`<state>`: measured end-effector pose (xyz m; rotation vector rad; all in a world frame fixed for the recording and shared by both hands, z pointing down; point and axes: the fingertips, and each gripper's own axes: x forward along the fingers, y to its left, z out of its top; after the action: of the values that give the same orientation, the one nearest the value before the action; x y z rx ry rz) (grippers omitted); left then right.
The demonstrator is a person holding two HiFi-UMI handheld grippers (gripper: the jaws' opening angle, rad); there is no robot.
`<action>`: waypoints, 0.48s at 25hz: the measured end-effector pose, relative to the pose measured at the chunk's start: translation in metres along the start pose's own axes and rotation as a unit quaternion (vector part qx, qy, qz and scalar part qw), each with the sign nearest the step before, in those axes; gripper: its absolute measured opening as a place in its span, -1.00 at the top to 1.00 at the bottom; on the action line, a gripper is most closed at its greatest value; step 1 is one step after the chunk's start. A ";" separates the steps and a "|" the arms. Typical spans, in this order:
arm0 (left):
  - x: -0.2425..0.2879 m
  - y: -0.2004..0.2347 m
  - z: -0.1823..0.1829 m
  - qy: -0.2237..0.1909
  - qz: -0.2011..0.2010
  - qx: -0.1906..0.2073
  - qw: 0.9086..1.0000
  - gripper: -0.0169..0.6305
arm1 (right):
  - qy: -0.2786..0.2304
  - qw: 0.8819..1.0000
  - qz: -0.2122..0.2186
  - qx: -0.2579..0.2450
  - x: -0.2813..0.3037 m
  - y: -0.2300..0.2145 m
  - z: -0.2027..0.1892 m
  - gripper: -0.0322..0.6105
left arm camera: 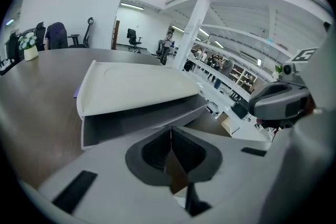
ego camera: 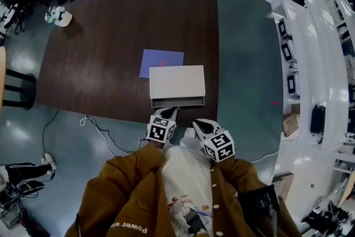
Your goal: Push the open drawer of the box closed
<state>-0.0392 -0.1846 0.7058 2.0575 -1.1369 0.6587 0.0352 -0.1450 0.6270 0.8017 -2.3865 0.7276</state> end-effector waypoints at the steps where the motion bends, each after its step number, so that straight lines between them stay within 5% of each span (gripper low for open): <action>1: 0.002 0.001 0.003 -0.001 -0.001 0.001 1.000 0.91 | -0.001 1.000 0.000 0.000 0.001 -0.001 0.002 0.88; 12: 0.019 0.015 0.026 -0.001 -0.004 0.003 1.000 0.91 | -0.008 1.000 -0.007 0.005 0.009 -0.018 0.017 0.88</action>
<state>-0.0405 -0.2199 0.7073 2.0666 -1.1301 0.6560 0.0359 -0.1712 0.6255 0.8308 -2.3904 0.7292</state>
